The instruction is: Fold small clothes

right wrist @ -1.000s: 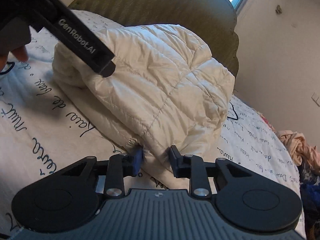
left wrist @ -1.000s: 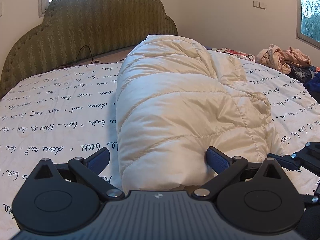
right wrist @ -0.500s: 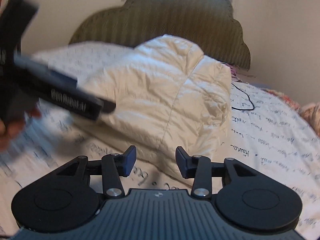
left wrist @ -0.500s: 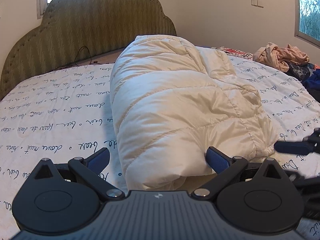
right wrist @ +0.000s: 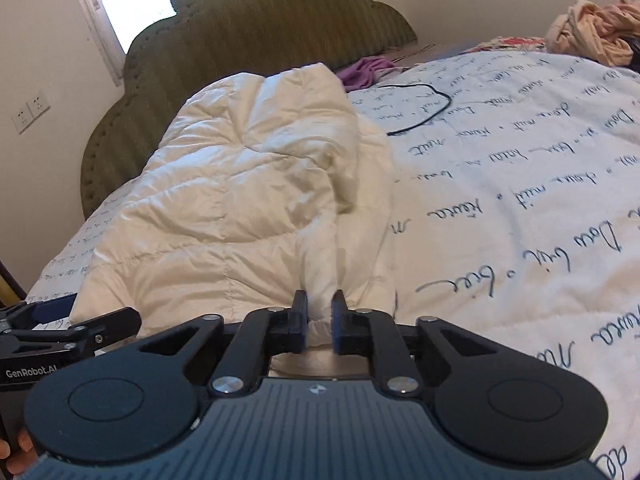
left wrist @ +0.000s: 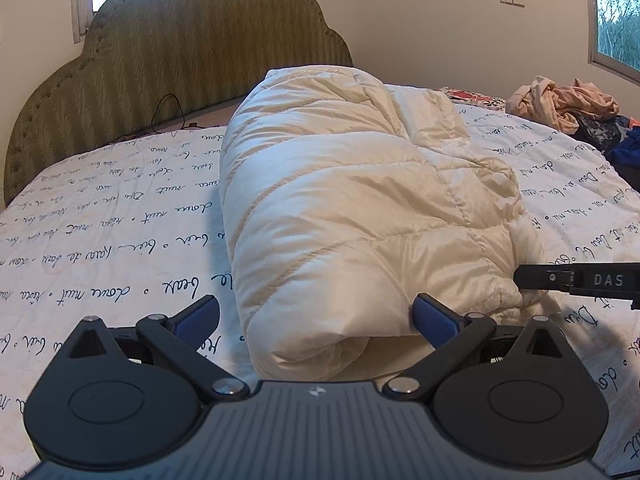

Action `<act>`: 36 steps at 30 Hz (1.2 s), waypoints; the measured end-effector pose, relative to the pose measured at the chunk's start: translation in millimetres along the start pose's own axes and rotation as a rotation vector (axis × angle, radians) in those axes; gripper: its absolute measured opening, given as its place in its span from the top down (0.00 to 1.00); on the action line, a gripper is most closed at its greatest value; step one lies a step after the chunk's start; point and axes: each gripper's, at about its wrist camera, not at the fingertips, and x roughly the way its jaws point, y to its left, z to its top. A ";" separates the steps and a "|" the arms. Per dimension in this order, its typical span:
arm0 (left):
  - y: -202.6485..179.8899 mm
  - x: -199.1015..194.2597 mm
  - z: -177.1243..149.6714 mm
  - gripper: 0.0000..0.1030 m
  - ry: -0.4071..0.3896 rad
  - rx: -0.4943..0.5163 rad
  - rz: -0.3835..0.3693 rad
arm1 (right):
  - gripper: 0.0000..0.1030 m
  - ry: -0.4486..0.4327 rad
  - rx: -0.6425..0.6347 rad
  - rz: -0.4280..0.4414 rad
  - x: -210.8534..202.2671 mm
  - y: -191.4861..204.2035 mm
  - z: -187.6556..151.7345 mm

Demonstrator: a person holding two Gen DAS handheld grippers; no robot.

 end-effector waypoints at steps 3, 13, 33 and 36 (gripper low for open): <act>0.4 -0.9 -1.8 0.00 0.004 -0.018 -0.010 | 0.87 0.003 0.001 -0.016 -5.7 -4.1 -4.3; -3.7 -5.8 -12.2 0.00 0.027 -0.042 -0.012 | 0.41 -0.047 -0.087 -0.065 -33.7 25.2 -13.1; -2.7 -14.1 -38.7 0.00 0.075 -0.078 0.022 | 0.04 0.017 -0.200 -0.085 -46.3 60.1 -43.1; -1.2 -15.4 -40.8 0.00 0.077 -0.088 0.030 | 0.03 0.019 -0.198 -0.096 -46.9 60.0 -44.9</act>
